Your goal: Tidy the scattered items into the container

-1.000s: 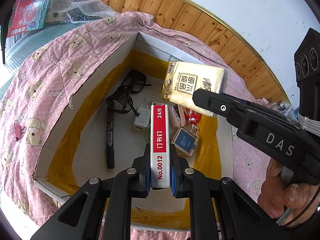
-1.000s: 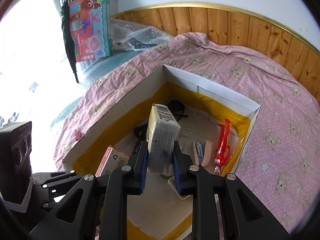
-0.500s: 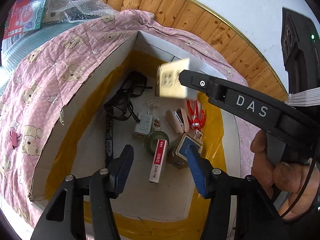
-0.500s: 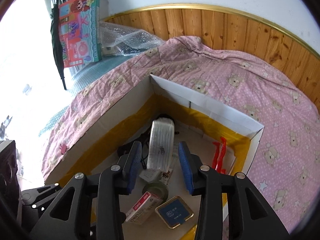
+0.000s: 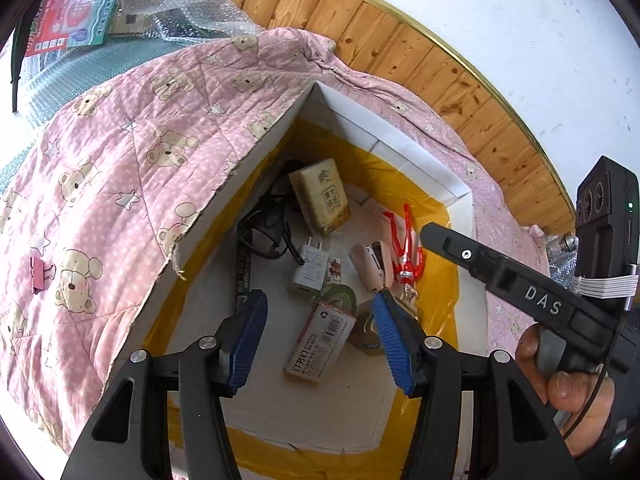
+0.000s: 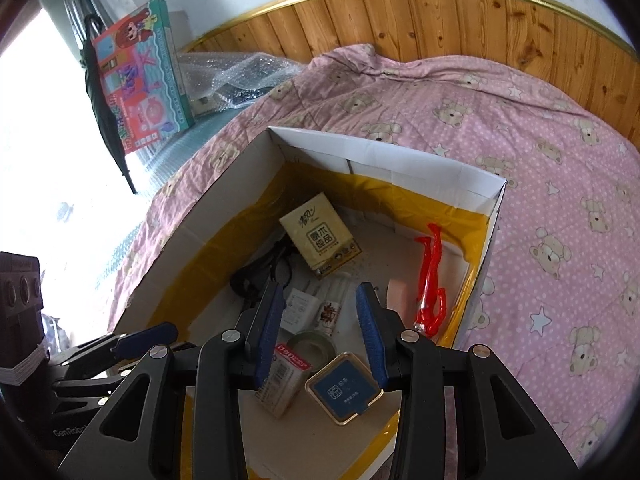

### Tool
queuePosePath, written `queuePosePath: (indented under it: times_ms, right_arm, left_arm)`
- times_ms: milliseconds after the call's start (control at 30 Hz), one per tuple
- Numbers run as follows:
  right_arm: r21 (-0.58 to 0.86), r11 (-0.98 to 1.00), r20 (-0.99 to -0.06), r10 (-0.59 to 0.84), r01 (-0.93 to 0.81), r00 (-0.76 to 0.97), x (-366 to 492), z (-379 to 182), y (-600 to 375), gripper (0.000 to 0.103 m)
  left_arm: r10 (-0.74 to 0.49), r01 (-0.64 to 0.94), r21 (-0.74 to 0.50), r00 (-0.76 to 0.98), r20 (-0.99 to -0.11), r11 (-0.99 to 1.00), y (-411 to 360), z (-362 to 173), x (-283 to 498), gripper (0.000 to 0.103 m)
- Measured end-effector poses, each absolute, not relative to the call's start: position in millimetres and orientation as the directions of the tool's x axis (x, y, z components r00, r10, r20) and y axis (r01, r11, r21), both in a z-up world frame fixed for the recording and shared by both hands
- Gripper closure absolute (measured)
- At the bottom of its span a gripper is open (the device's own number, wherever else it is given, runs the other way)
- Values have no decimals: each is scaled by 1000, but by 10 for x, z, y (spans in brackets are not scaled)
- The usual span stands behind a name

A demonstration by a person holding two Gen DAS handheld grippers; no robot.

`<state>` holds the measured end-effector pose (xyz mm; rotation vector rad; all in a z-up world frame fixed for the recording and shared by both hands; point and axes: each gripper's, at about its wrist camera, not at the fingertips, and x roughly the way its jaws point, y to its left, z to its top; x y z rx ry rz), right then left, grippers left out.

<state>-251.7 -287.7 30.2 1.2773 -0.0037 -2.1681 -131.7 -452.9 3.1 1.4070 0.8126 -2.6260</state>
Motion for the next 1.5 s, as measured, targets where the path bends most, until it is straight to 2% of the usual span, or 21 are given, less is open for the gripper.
queuePosePath:
  times_ms: [533,933,1500]
  right_arm:
    - [280,-795,-794,-507,538,-336,-2027,481,-2789,62]
    - [245,-803,-801,-483,544,-353,-1724,664,-2589,56]
    - [130,-817,-858,-377,561,-350,-1427,715,-2429,54]
  left_arm:
    - [153,258,-371,-601,-785,-892,-4263,288,-1120,46]
    - [153,230,-365,-621,-769,-902,-4113,459,-917,46]
    - [170,193,-367,-635,-754,-910,-3946,581,-731,46]
